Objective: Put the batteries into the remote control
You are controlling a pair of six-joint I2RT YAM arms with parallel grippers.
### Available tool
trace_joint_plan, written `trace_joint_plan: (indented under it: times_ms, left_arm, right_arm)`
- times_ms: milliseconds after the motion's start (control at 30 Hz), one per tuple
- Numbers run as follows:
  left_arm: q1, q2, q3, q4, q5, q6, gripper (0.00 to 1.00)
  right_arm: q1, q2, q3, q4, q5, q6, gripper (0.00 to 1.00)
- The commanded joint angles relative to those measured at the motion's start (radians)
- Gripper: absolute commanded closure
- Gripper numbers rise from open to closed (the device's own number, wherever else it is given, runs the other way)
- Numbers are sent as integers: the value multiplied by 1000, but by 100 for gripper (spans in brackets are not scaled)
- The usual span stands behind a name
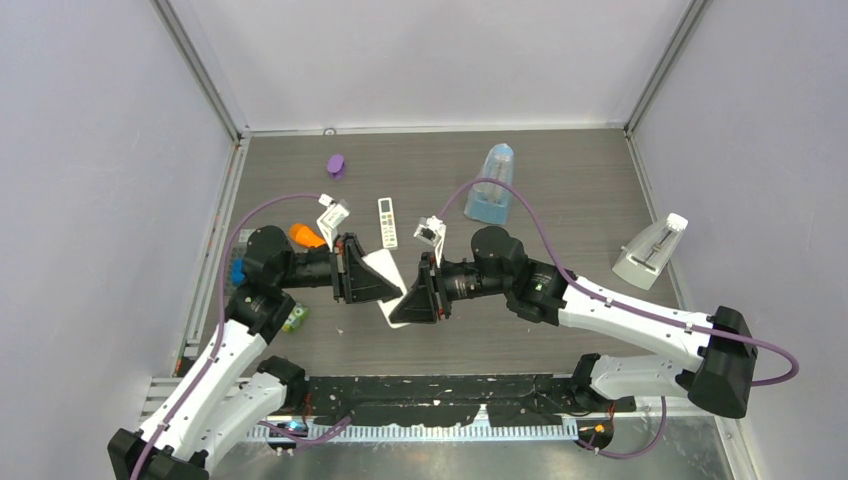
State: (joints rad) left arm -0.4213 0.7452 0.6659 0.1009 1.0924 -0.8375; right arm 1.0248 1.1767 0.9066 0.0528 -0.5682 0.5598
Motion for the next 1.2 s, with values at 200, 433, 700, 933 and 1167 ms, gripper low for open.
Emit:
trace_joint_plan:
  times_ms: [200,433,700,933,1167]
  left_arm:
    - [-3,-16,36,-186,-145,101,1]
    - [71,-38,83,-609,-573,241,0]
    - [81,-180,13,-717,-807,213,1]
    - [81,-221,21,-857,-982,169,1]
    - [81,-206,75,-988,-1129,161,0]
  right_arm:
    - [-15,-62,28,-52,232,16,95]
    - [-87,-24,76,-438,584,-68,95]
    - [-136,392,347,-648,1024,-145,95]
    - [-166,791,670,-711,1166,-183,95]
    - [-176,1069,958,-859,1267,-189,88]
